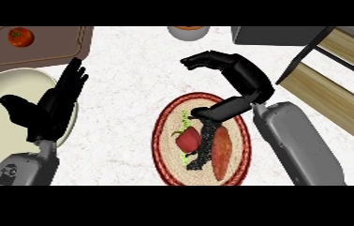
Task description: Pick the bell pepper from the placemat and place it in the tiered shelf
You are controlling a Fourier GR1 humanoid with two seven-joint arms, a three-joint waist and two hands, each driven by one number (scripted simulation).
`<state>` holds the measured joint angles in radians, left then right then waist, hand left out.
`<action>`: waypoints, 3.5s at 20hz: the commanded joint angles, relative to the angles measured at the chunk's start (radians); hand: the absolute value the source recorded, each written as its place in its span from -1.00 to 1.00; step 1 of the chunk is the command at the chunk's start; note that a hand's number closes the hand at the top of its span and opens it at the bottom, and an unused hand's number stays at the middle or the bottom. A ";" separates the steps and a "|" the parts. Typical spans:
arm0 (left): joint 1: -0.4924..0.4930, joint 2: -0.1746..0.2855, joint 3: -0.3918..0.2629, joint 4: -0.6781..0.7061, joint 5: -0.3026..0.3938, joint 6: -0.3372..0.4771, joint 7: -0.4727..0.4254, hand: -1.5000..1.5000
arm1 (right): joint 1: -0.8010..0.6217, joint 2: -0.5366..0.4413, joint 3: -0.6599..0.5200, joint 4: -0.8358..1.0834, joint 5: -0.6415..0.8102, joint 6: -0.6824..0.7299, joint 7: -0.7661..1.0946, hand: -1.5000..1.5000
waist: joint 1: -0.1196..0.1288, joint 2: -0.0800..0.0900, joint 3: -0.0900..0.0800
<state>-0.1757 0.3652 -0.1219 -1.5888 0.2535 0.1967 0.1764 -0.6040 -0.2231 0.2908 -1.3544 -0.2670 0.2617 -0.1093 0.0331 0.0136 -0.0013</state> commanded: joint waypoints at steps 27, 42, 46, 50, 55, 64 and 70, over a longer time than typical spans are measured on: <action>-0.100 -0.032 0.052 0.080 -0.026 -0.024 0.044 0.00 | -0.176 -0.010 0.621 -0.350 0.815 0.227 0.614 -1.00 | -0.031 -0.015 0.001; -0.092 -0.052 0.110 0.110 -0.038 -0.098 0.016 0.00 | -0.009 -0.080 0.635 -0.383 1.111 0.307 0.582 -1.00 | -0.034 -0.014 0.002; -0.074 -0.099 0.092 0.136 -0.075 -0.095 -0.023 0.00 | -0.029 -0.016 0.601 -0.298 1.172 0.340 0.538 -1.00 | -0.031 -0.013 0.001; -0.149 -0.078 0.146 0.187 -0.053 -0.132 0.009 0.00 | 0.035 0.009 0.633 -0.285 1.266 0.311 0.504 -1.00 | -0.034 -0.013 0.001; -0.091 -0.087 0.161 0.150 -0.073 -0.144 -0.010 0.00 | 0.095 0.049 0.587 -0.229 1.326 0.256 0.442 -1.00 | -0.032 -0.013 0.001; -0.084 -0.095 0.165 -0.009 -0.089 -0.110 0.143 0.00 | 0.130 0.134 0.547 -0.241 1.416 0.345 0.442 -1.00 | -0.031 -0.016 0.001; -0.090 -0.094 0.208 0.152 -0.090 -0.201 -0.009 0.00 | 0.182 0.150 0.525 -0.013 1.509 0.134 0.305 -1.00 | -0.032 -0.013 0.001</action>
<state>-0.2608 0.2631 0.0656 -1.4579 0.1604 0.0271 0.1838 -0.4689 -0.0823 0.8176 -1.4231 1.1906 0.4580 0.2312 0.0021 0.0003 0.0000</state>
